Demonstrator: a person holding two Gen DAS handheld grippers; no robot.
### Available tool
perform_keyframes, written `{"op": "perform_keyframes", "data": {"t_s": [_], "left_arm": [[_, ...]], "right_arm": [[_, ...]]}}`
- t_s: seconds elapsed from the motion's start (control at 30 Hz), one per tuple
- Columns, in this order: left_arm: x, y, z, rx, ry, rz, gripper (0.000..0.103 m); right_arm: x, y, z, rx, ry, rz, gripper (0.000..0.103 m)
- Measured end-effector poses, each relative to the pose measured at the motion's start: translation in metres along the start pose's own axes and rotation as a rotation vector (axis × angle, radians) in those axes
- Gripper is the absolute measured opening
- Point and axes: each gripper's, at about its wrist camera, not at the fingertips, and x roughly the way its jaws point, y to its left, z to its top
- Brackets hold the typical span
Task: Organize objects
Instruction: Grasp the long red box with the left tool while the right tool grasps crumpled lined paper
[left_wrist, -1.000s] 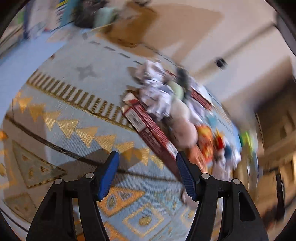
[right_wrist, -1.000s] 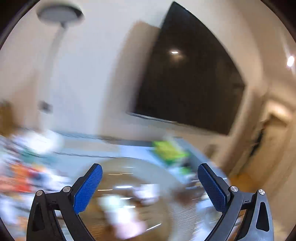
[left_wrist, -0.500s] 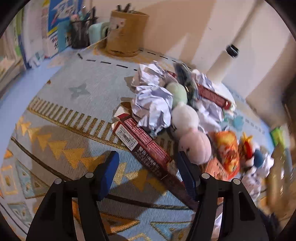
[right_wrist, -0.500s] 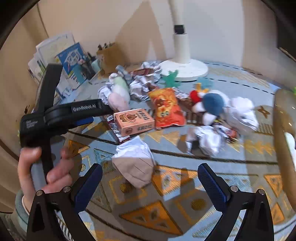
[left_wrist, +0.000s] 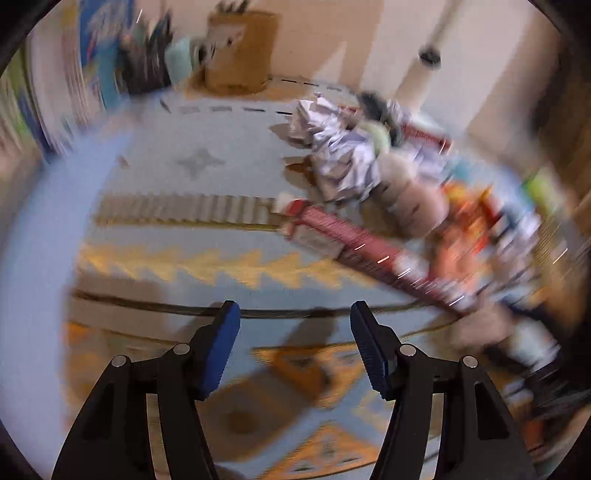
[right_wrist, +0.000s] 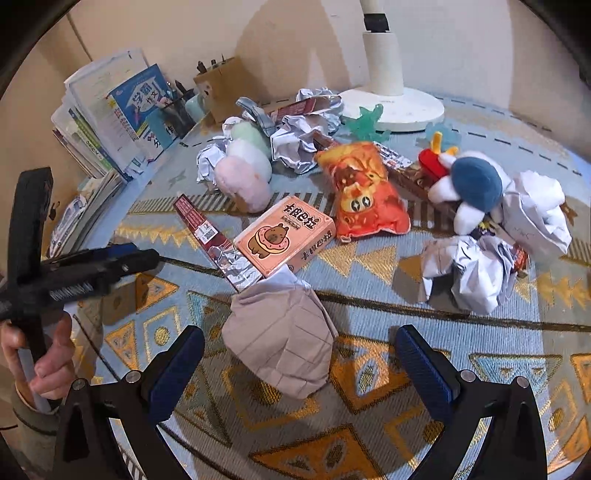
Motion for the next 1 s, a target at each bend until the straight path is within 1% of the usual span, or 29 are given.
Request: {"op": "perform_keyframes", "data": {"t_s": [0.03,0.1,0.13,0.17,0.2,0.23,0.27,0.3,0.33,0.37,0.4,0.43,0.47,0.53,0.57,0.63,0.67,0.73,0.8,0.87,0.93,0.97,1.0], "left_arm": [[0.001,0.003,0.003,-0.049,-0.02,-0.052,0.062],[0.007,0.002,0.008,-0.115,-0.017,-0.124,0.064],[0.01,-0.002,0.011,-0.162,-0.034,-0.123,0.065],[0.012,-0.006,0.013,-0.184,-0.045,-0.104,0.065],[0.015,-0.011,0.015,-0.19,-0.045,-0.091,0.065],[0.017,-0.019,0.016,-0.185,-0.057,-0.048,0.065],[0.02,-0.026,0.018,-0.178,-0.066,-0.002,0.065],[0.023,-0.035,0.017,-0.164,-0.081,0.057,0.065],[0.026,-0.045,0.016,-0.14,-0.095,0.125,0.065],[0.029,-0.055,0.016,-0.115,-0.105,0.169,0.065],[0.034,-0.066,0.014,-0.068,-0.108,0.223,0.065],[0.036,-0.072,0.012,-0.032,-0.101,0.253,0.063],[0.035,-0.074,0.011,-0.005,-0.096,0.259,0.061],[0.028,-0.071,0.006,0.048,-0.066,0.201,0.049],[0.025,-0.068,0.003,0.078,-0.042,0.171,0.048],[0.013,-0.06,-0.008,0.198,0.012,0.119,0.047],[0.012,-0.057,-0.01,0.232,0.023,0.129,0.047],[0.006,-0.051,-0.023,0.359,0.069,0.143,0.047],[-0.004,-0.042,-0.033,0.417,0.083,0.104,0.047],[-0.011,-0.033,-0.038,0.407,0.084,0.099,0.047],[-0.014,-0.026,-0.041,0.36,0.067,0.096,0.048],[-0.016,-0.024,-0.041,0.337,0.06,0.09,0.048],[-0.017,-0.023,-0.042,0.312,0.054,0.084,0.048]], "right_arm": [[0.001,0.002,0.0,-0.005,-0.001,-0.011,0.103],[0.003,0.007,0.001,-0.017,-0.003,-0.03,0.103],[0.005,0.011,0.002,-0.029,-0.006,-0.04,0.101],[0.004,0.014,0.001,-0.041,-0.011,-0.05,0.092],[0.004,0.018,0.0,-0.057,-0.017,-0.077,0.076],[0.004,0.02,0.0,-0.068,-0.021,-0.099,0.073],[0.003,0.021,-0.001,-0.074,-0.024,-0.094,0.065],[0.002,0.021,-0.001,-0.071,-0.024,-0.069,0.058],[0.0,0.019,-0.002,-0.062,-0.025,-0.049,0.058],[-0.002,0.017,-0.003,-0.058,-0.027,-0.052,0.058],[-0.003,0.015,-0.005,-0.057,-0.027,-0.06,0.058],[-0.005,0.013,-0.007,-0.056,-0.025,-0.064,0.058],[-0.008,0.01,-0.009,-0.053,-0.027,-0.062,0.058],[-0.014,0.007,-0.012,-0.054,-0.033,-0.051,0.058],[-0.018,0.006,-0.013,-0.058,-0.034,-0.038,0.058],[-0.027,0.006,-0.017,-0.075,-0.03,-0.011,0.058],[-0.03,0.007,-0.019,-0.085,-0.033,-0.009,0.058],[-0.034,0.01,-0.021,-0.114,-0.026,-0.013,0.058],[-0.034,0.015,-0.024,-0.14,-0.011,-0.023,0.058],[-0.03,0.016,-0.026,-0.153,-0.002,-0.043,0.059],[-0.026,0.015,-0.028,-0.145,0.006,-0.07,0.065],[-0.024,0.013,-0.029,-0.134,0.015,-0.069,0.071],[-0.022,0.01,-0.03,-0.112,0.031,-0.046,0.073]]}}
